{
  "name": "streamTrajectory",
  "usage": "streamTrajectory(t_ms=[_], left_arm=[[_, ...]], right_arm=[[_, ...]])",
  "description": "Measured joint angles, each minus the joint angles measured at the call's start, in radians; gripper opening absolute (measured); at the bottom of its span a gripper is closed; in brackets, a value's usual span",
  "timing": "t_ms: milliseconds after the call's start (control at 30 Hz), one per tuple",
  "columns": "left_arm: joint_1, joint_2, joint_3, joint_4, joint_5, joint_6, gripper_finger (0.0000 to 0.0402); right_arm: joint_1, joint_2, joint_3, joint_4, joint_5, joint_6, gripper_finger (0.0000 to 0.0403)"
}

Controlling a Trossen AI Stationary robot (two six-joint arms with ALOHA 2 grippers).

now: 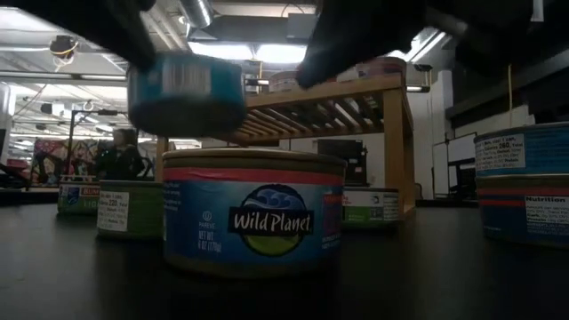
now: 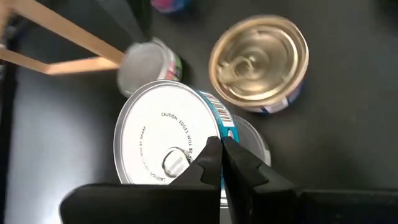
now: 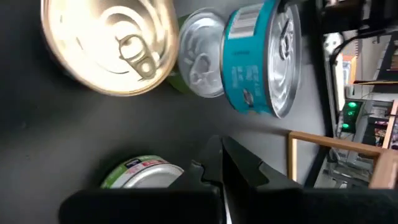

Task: Stack canned seafood by type on shelf
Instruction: Put the yellow and blue tuna can on the shelf

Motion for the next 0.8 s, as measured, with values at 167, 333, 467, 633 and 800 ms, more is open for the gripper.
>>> streamTrajectory(t_ms=[167, 333, 467, 633, 800], left_arm=[[0.011, -0.07, 0.0, -0.012, -0.024, 0.005, 0.0], [0.041, -0.143, 0.0, -0.08, -0.049, 0.007, 0.0], [0.076, -0.211, 0.0, -0.116, -0.079, 0.056, 0.0], [0.139, -0.303, 0.0, -0.13, -0.102, 0.147, 0.0], [0.232, -0.386, 0.0, -0.129, -0.103, 0.267, 0.0]], right_arm=[[0.0, -0.052, 0.0, -0.018, 0.0, 0.002, 0.0007], [0.0, -0.106, 0.0, -0.03, 0.038, 0.003, 0.0007], [0.0, -0.151, 0.0, -0.051, 0.045, 0.006, 0.0007], [0.0, -0.204, 0.0, -0.058, 0.045, 0.016, 0.0007], [0.0, -0.235, 0.0, -0.071, 0.045, 0.016, 0.0007]])
